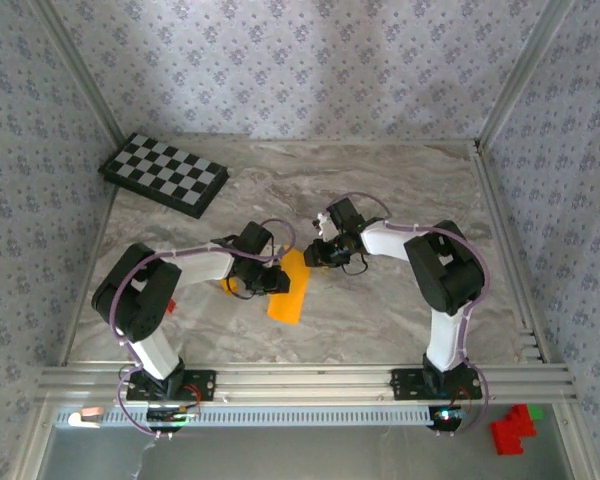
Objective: Fold a paper plane with a square sheet of paper (pick it up from the middle)
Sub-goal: First fold the square sheet of paper in half at the center of the table.
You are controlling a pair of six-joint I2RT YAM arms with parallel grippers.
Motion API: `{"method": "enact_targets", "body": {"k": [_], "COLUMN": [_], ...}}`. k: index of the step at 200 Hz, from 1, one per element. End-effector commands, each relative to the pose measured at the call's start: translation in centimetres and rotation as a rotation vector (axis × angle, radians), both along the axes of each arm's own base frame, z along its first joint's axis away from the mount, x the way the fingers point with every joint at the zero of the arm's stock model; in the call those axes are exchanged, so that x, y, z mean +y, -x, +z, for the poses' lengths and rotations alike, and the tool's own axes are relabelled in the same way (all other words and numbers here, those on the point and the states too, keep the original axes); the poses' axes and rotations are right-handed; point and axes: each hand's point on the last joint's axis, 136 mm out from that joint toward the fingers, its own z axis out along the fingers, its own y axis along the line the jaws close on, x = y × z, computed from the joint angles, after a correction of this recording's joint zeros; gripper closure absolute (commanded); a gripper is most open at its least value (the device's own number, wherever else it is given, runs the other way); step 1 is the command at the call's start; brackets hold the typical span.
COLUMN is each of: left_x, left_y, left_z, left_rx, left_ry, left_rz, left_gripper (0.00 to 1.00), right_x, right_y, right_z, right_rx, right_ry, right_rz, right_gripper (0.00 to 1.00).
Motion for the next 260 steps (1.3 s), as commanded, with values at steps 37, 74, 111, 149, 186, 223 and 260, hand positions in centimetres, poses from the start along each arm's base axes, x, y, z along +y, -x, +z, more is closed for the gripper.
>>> {"method": "enact_targets", "body": {"k": [37, 74, 111, 149, 186, 223, 260], "left_x": [3.8, 3.9, 4.3, 4.8, 5.3, 5.7, 5.7], "left_y": [3.1, 3.3, 3.6, 3.8, 4.0, 4.0, 3.7], "left_z": [-3.2, -3.4, -3.9, -4.3, -4.5, -4.5, -4.4], "left_rx": [0.118, 0.122, 0.135, 0.138, 0.137, 0.133, 0.124], "left_ry": [-0.201, -0.208, -0.228, -0.254, -0.284, -0.303, -0.307], "left_rz": [-0.009, -0.015, -0.025, -0.030, -0.046, -0.050, -0.049], "left_gripper": [0.77, 0.76, 0.76, 0.75, 0.75, 0.74, 0.75], "right_x": [0.5, 0.2, 0.0, -0.3, -0.4, -0.4, -0.4], "right_y": [-0.7, -1.0, -1.2, -1.4, -1.5, -1.7, -1.5], "right_z": [-0.8, -0.8, -1.0, -0.8, -0.9, -1.1, -1.2], "right_rx": [0.028, 0.029, 0.036, 0.036, 0.038, 0.043, 0.046], "right_ry": [0.005, 0.010, 0.017, 0.009, 0.010, 0.010, 0.013], "right_rz": [0.001, 0.000, 0.000, -0.012, -0.014, -0.019, -0.016], "right_gripper": [0.70, 0.71, 0.71, 0.71, 0.71, 0.71, 0.72]}}
